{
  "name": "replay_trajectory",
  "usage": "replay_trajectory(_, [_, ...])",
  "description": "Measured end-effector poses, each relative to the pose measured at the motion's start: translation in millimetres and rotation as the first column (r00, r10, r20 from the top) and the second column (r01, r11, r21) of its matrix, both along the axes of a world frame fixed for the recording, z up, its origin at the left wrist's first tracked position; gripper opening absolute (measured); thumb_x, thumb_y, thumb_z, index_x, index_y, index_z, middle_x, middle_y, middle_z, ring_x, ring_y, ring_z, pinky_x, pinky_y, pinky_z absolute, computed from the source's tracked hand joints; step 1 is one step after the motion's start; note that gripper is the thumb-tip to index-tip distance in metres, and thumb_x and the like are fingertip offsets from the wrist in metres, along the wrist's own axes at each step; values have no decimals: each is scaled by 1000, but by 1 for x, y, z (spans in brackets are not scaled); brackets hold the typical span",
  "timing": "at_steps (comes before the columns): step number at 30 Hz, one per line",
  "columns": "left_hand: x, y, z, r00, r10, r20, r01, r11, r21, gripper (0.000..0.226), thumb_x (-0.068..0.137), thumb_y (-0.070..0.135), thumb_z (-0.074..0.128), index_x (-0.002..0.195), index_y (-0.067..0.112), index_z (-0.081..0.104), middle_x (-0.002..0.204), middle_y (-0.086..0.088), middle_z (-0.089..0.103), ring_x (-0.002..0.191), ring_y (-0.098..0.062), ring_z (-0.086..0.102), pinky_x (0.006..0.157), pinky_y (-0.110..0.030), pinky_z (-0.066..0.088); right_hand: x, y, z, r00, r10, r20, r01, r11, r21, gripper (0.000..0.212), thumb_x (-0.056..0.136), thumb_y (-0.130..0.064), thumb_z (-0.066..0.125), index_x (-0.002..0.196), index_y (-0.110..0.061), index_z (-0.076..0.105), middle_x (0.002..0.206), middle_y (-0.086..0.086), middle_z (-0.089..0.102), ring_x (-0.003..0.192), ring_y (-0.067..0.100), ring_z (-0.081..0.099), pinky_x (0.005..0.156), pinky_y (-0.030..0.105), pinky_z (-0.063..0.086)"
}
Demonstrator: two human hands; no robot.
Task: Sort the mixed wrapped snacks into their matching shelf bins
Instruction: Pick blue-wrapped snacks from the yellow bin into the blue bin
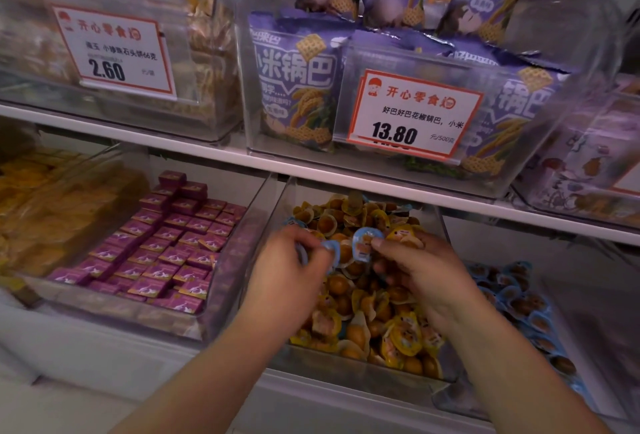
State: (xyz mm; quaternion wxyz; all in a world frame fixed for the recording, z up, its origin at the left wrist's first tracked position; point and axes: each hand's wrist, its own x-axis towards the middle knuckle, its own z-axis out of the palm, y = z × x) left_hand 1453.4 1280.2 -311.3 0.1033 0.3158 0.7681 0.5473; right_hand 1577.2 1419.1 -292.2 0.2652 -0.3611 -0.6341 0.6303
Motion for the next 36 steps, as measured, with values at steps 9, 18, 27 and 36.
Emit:
replay_trajectory(9, [15,14,-7,800,-207,563,104,972,209,17,91,41,66,104,32,67,73,2,68,53,-8,56,43,-21,40,-11,-26,-8,992,129,7,-129,990,57,7,88,-18,72,82,-20,75,59,-5,66,46,9,56,40,17,38])
replay_trajectory(18, [7,14,-6,643,-270,716,33,945,326,20,100,25,57,107,9,67,71,-7,70,45,-15,49,34,-20,29,3,-6,2,989,-107,106,42,872,488,19,90,-34,70,100,-45,58,60,-3,69,44,7,63,44,19,47])
replay_trajectory(27, [41,23,-5,985,-170,17,146,889,434,16,99,51,46,107,46,59,97,14,70,88,-5,69,70,-18,53,14,-42,8,924,142,-355,-335,748,-573,52,100,-48,44,117,-7,72,111,17,72,96,27,68,86,42,55])
replay_trajectory(36, [28,37,-5,862,-84,500,-163,888,431,15,101,33,54,104,31,68,90,6,75,75,-11,67,67,-29,50,33,-17,21,999,42,-2,-42,988,147,34,98,-9,47,94,-23,78,94,-19,76,97,-9,64,82,5,45])
